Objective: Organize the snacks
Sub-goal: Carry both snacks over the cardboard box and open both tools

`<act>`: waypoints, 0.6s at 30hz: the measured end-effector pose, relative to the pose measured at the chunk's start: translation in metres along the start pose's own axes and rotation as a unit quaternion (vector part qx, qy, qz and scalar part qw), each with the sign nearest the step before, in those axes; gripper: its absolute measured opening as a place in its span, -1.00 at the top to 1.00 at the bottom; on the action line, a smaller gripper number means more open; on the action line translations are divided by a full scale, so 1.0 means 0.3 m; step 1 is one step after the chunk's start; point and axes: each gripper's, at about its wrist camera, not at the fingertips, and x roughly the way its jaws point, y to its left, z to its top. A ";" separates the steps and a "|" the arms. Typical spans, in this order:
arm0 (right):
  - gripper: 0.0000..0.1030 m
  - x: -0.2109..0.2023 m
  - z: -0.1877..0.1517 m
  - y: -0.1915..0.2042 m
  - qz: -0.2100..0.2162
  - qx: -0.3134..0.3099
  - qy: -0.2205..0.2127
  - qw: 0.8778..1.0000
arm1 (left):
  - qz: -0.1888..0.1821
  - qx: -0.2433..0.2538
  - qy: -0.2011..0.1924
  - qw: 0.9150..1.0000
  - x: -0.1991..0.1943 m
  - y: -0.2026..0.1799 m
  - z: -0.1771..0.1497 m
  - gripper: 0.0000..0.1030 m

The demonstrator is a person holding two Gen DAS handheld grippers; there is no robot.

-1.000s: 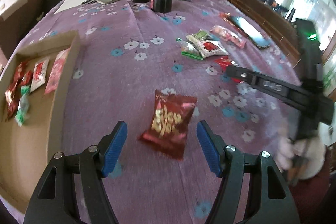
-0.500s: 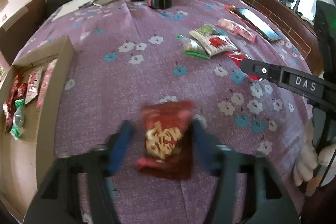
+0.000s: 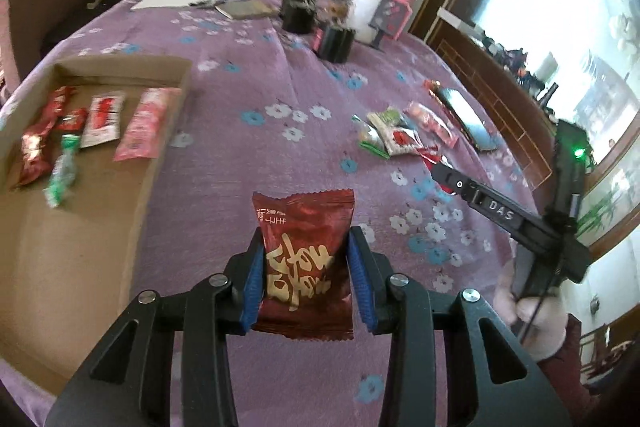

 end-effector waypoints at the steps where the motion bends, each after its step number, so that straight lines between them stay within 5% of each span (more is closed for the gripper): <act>1: 0.43 0.001 0.000 0.000 -0.004 0.000 0.000 1.000 | 0.003 -0.005 -0.006 1.000 -0.024 0.025 -0.003 0.30; 8: 0.43 -0.004 0.005 0.021 -0.027 -0.006 0.003 1.000 | 0.059 -0.043 -0.040 0.997 -0.193 0.248 -0.026 0.29; 18: 0.44 -0.028 0.043 0.329 0.054 -0.055 0.030 0.997 | 0.120 -0.092 -0.036 0.988 -0.246 0.536 0.004 0.29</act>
